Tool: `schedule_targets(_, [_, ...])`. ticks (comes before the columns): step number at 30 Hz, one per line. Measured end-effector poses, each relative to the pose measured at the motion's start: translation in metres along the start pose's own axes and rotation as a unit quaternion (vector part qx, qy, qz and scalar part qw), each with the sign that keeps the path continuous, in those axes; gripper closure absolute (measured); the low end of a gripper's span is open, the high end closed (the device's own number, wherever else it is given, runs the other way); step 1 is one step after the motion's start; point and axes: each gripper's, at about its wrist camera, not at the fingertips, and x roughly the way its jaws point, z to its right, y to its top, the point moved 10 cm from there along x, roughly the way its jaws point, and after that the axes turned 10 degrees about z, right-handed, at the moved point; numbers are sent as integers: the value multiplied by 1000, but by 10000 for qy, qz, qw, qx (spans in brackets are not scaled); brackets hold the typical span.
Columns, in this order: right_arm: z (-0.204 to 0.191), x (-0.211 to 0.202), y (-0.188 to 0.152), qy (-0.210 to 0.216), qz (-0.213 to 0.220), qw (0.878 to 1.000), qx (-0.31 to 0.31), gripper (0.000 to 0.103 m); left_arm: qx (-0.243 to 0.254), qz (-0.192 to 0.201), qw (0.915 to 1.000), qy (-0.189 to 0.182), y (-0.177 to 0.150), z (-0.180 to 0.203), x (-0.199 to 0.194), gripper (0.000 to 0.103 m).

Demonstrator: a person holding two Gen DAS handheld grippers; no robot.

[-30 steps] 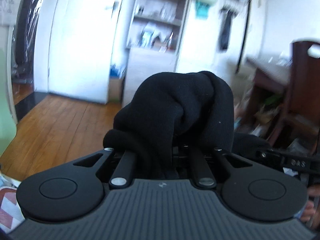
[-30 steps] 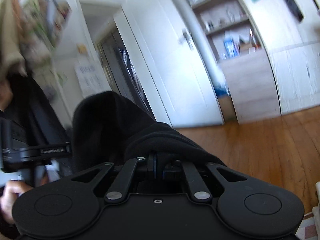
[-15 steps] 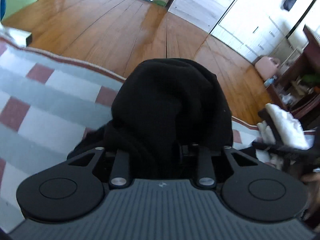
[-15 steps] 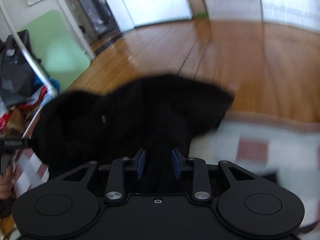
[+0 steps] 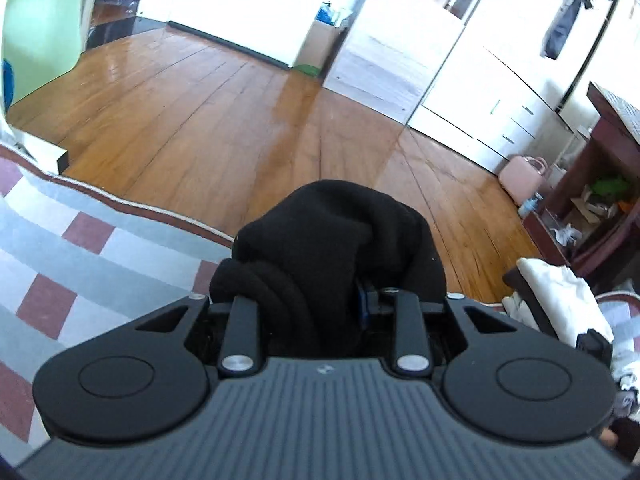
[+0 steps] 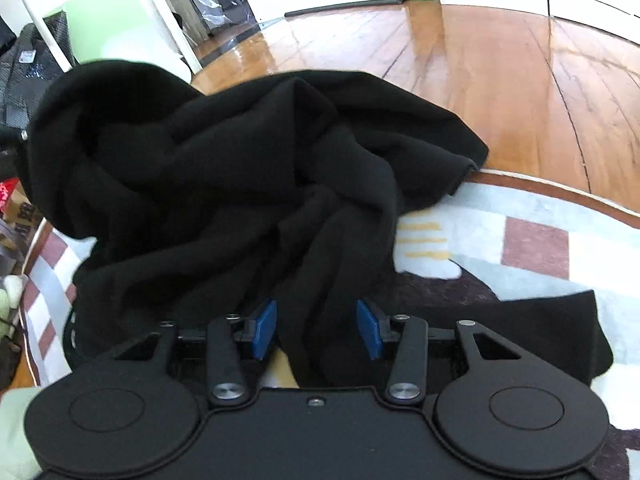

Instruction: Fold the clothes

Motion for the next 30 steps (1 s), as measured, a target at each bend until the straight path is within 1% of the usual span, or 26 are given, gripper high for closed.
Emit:
schedule_targets(1, [1,-1,1,-42,7,10000,-53,53,-29,9,10000,-4,0,-2,-2,76])
schedule_targets(3, [2,2,0,-87,32,9998,-163,52,-301,33,9995,-85,0,-8,-6,75])
schedule_targets(4, [1,4,0,-74,28,9998,-191,50,-675,5,9976,-178,2,-14,-5,74])
schedule_targets(5, [1,7,-2,-17,-4,9998,-186,50,-1159,-102,9927,-315,3,-21,-1,72])
schedule_targets(7, [-3,15,-8,153,-187,9995,-184,46,-1536,-727,9854,-127,-5,-32,13,70])
schedule_targets(8, [-5,20,-13,189,-292,9991,-232,45,-1708,-1046,9797,-22,-9,-37,20,70])
schedule_targets(9, [-6,26,-19,196,-382,9986,-298,43,-1028,-1294,9855,386,-14,-35,23,70])
schedule_targets(10, [-6,32,-24,158,-444,9982,-379,41,-263,-1410,9870,728,-18,-30,24,70])
schedule_targets(11, [-6,38,-29,92,-460,9978,-468,41,363,-1406,9852,908,-21,-22,24,70])
schedule_targets(12, [-5,43,-32,29,-459,9974,-557,42,716,-1326,9840,951,-23,-15,23,69])
schedule_targets(13, [-5,46,-34,-35,-362,9969,-699,55,793,-1242,9849,912,-24,-9,22,69])
schedule_targets(14, [-7,46,-32,-58,-209,9952,-959,75,766,-1160,9865,863,-25,-4,19,69])
schedule_targets(15, [-11,44,-28,-89,-85,9924,-1221,90,733,-1063,9884,799,-25,-1,17,69])
schedule_targets(16, [-11,38,-20,-284,99,9898,-1393,91,724,-987,9897,739,-23,0,15,69])
schedule_targets(17, [-9,28,-7,-609,384,9852,-1559,91,752,-921,9905,688,-21,1,11,69])
schedule_targets(18, [-6,14,11,-1019,740,9752,-1822,91,778,-812,9913,677,-19,1,5,70])
schedule_targets(19, [1,-2,30,-1484,1090,9607,-2079,91,804,-698,9921,670,-16,2,-2,70])
schedule_targets(21, [26,-35,67,-2167,1615,9404,-2063,91,911,-447,9923,708,-4,2,-17,66])
schedule_targets(22, [40,-50,82,-2425,1803,9337,-1920,91,1034,-252,9909,825,4,2,-26,52])
schedule_targets(23, [57,-63,93,-2698,1928,9273,-1737,91,1161,-51,9887,948,12,2,-36,43])
schedule_targets(24, [73,-73,100,-3005,2019,9180,-1620,91,1297,207,9858,1048,22,0,-46,28])
schedule_targets(25, [87,-78,103,-3287,2050,9085,-1567,91,1517,394,9814,1110,30,1,-54,25])
schedule_targets(26, [100,-77,101,-3488,1968,9047,-1450,91,1742,424,9767,1177,31,2,-58,25])
schedule_targets(27, [114,-74,97,-3643,1826,9043,-1275,90,1939,331,9730,1211,27,4,-57,25])
schedule_targets(28, [124,-68,91,-3694,1653,9078,-1103,88,2016,158,9725,1156,18,8,-54,25])
schedule_targets(30, [138,-52,75,-3641,1258,9197,-762,86,1951,-299,9763,890,-11,15,-39,25])
